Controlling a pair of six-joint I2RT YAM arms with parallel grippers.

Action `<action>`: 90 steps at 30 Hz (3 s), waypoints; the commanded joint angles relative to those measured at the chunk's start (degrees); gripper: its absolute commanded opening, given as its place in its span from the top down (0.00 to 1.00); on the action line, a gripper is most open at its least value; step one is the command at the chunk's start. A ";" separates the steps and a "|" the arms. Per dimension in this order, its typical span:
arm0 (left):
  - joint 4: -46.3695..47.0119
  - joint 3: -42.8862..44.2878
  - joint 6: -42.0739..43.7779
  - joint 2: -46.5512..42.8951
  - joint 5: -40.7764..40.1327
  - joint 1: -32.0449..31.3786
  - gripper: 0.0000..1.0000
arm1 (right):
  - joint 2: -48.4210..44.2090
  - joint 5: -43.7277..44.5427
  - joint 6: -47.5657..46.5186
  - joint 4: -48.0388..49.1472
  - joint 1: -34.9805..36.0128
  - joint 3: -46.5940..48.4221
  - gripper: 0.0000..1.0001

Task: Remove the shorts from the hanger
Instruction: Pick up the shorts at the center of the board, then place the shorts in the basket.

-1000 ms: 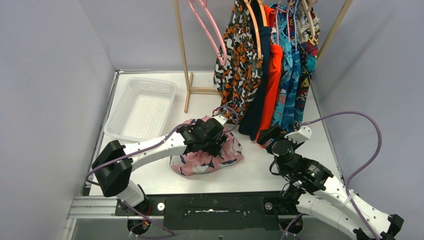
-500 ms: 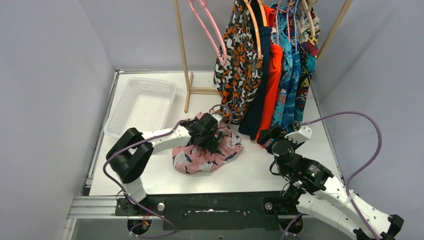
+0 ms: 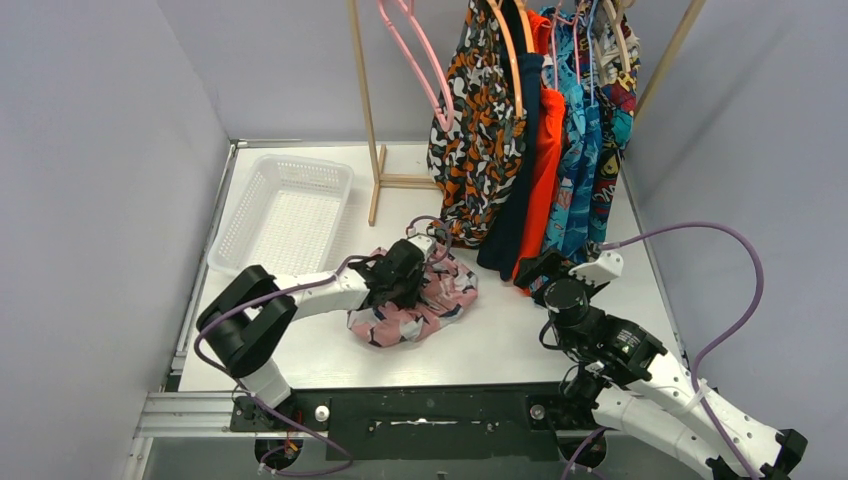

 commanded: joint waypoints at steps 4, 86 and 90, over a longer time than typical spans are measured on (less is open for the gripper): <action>-5.85 -1.74 -1.94 -14.21 -9.26 0.59 1.00 | 1.84 3.21 1.00 2.77 -0.70 0.50 0.14; -10.62 13.17 -4.08 -7.55 14.21 48.49 1.00 | 4.07 -7.85 -4.31 5.36 -4.03 1.97 0.09; -6.51 7.81 -4.68 -1.91 15.81 48.48 1.00 | 1.98 -7.84 -2.58 5.13 -4.12 0.23 0.09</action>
